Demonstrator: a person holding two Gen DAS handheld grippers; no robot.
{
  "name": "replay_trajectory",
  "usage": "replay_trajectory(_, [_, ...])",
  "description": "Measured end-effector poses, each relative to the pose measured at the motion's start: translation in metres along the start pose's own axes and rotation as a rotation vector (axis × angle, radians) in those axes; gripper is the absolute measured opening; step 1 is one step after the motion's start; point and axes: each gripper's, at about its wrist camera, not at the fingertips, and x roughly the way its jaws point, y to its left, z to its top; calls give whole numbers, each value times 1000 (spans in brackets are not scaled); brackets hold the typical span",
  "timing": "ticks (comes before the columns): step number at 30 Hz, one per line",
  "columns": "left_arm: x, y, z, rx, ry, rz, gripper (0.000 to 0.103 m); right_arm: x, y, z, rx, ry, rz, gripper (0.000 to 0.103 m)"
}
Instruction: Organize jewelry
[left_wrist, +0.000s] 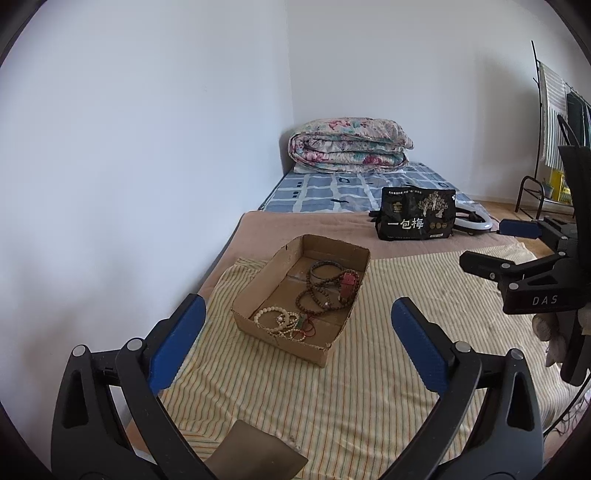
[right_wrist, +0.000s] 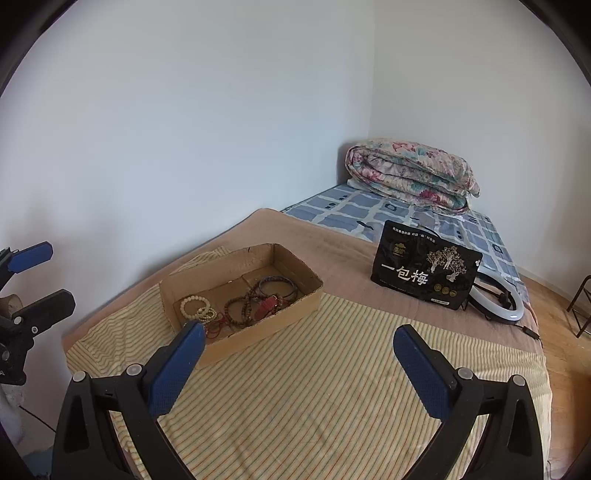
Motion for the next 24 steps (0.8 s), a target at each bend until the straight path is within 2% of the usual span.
replay_trajectory(24, [-2,11,-5,-24,14,31,103,-8,-13,-10,4,8,-50,103])
